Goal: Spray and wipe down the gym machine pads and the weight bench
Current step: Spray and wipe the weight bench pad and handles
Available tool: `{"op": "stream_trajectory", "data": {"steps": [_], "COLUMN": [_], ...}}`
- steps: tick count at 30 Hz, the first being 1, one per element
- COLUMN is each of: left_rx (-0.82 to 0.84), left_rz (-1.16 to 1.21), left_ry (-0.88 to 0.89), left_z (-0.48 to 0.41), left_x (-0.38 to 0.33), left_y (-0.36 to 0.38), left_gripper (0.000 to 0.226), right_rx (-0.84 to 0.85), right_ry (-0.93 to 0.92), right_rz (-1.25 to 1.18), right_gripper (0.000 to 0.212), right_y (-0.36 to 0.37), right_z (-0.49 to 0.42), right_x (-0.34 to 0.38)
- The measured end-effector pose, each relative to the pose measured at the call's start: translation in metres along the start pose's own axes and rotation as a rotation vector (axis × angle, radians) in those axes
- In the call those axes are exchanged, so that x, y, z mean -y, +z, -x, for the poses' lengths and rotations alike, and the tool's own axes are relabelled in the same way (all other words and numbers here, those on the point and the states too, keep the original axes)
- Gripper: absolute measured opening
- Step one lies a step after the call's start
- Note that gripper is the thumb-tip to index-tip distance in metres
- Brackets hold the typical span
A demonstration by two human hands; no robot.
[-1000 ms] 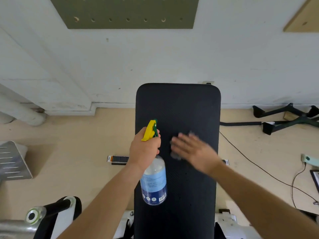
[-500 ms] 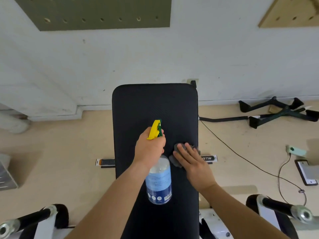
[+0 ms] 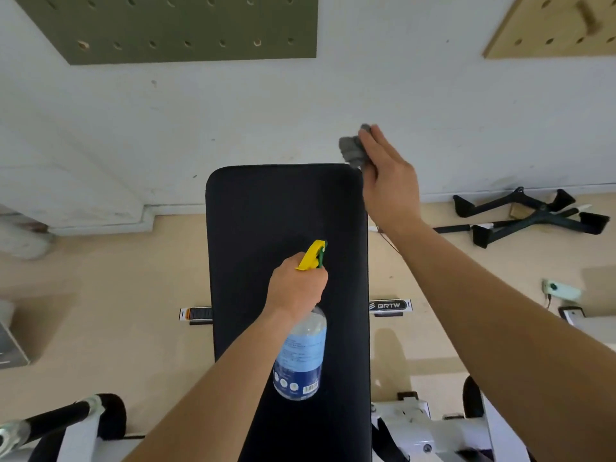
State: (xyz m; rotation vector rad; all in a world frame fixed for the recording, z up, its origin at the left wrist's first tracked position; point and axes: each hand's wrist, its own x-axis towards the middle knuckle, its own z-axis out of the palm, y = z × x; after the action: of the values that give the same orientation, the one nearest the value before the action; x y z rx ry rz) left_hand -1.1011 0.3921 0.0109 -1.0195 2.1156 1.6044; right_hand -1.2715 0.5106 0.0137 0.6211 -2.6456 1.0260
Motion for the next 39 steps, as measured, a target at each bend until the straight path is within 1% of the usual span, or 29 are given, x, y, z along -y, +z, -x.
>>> {"op": "stream_trajectory", "data": {"steps": [2, 4, 6, 9, 11, 12, 14, 15, 16, 17, 19, 20, 21, 23, 25, 27, 29, 30, 32, 34, 36, 39], "left_rx": [0.018, 0.017, 0.002, -0.032, -0.034, -0.031, -0.028, -0.031, -0.032, -0.035, -0.044, -0.044, -0.045, -0.039, -0.023, 0.008, 0.034, 0.041, 0.042, 0.025, -0.015, -0.028], "left_rz": [0.029, 0.06, 0.106, 0.134, 0.14, 0.134, 0.11, 0.1, 0.087, 0.072, 0.051, 0.048, 0.043, 0.038, 0.04, 0.032, 0.023, 0.018, 0.014, 0.02, 0.022, 0.038], "left_ry": [0.013, 0.022, 0.029, 0.017, 0.008, 0.013, 0.029, 0.032, 0.037, 0.041, 0.051, 0.056, 0.057, 0.056, 0.052, 0.036, 0.019, 0.018, 0.028, 0.033, 0.018, -0.007], "left_z": [0.006, 0.01, 0.011, 0.012, 0.012, 0.012, 0.012, 0.013, 0.013, 0.013, 0.011, 0.011, 0.011, 0.013, 0.016, 0.02, 0.023, 0.024, 0.025, 0.024, 0.023, 0.023], "left_x": [0.007, 0.013, 0.018, 0.024, 0.027, 0.028, 0.03, 0.031, 0.032, 0.035, 0.041, 0.044, 0.046, 0.051, 0.055, 0.058, 0.059, 0.059, 0.058, 0.057, 0.057, 0.063], "left_y": [-0.002, -0.007, -0.013, -0.023, -0.027, -0.028, -0.029, -0.029, -0.029, -0.028, -0.027, -0.025, -0.024, -0.022, -0.019, -0.015, -0.011, -0.008, -0.002, 0.006, 0.012, 0.018], "left_gripper": [0.018, 0.019, 0.022, 0.023, 0.024, 0.025, 0.025, 0.025, 0.024, 0.022, 0.017, 0.015, 0.015, 0.016, 0.017, 0.019, 0.02, 0.02, 0.02, 0.021, 0.02, 0.021], "right_rx": [0.129, 0.25, 0.278, 0.336, 0.443, 0.494, 0.549, 0.547, 0.498, 0.423, 0.275, 0.242, 0.229, 0.198, 0.197, 0.234, 0.3, 0.313, 0.242, 0.105, -0.005, -0.044], "right_ry": [-0.044, -0.112, -0.177, -0.277, -0.371, -0.427, -0.562, -0.623, -0.649, -0.611, -0.413, -0.306, -0.237, -0.209, -0.222, -0.213, -0.167, -0.116, 0.025, 0.103, 0.112, 0.043], "right_rz": [0.065, 0.18, 0.255, 0.26, 0.28, 0.298, 0.345, 0.379, 0.403, 0.413, 0.413, 0.397, 0.383, 0.377, 0.347, 0.297, 0.247, 0.214, 0.143, 0.096, 0.054, 0.032], "right_gripper": [0.048, 0.051, 0.054, 0.057, 0.055, 0.054, 0.051, 0.05, 0.05, 0.051, 0.053, 0.055, 0.058, 0.061, 0.062, 0.063, 0.073, 0.077, 0.075, 0.063, 0.054, 0.051], "right_y": [0.023, 0.049, 0.07, 0.08, 0.074, 0.069, 0.062, 0.061, 0.06, 0.06, 0.059, 0.06, 0.063, 0.072, 0.077, 0.075, 0.067, 0.06, 0.041, 0.021, 0.006, 0.005], "right_z": [-0.004, 0.021, 0.07, 0.171, 0.23, 0.244, 0.229, 0.206, 0.178, 0.145, 0.084, 0.069, 0.068, 0.101, 0.163, 0.221, 0.254, 0.261, 0.255, 0.231, 0.192, 0.125], "right_x": [-0.005, -0.011, -0.018, -0.03, -0.036, -0.039, -0.047, -0.049, -0.049, -0.048, -0.039, -0.034, -0.03, -0.032, -0.037, -0.043, -0.048, -0.048, -0.045, -0.04, -0.029, -0.009]}}
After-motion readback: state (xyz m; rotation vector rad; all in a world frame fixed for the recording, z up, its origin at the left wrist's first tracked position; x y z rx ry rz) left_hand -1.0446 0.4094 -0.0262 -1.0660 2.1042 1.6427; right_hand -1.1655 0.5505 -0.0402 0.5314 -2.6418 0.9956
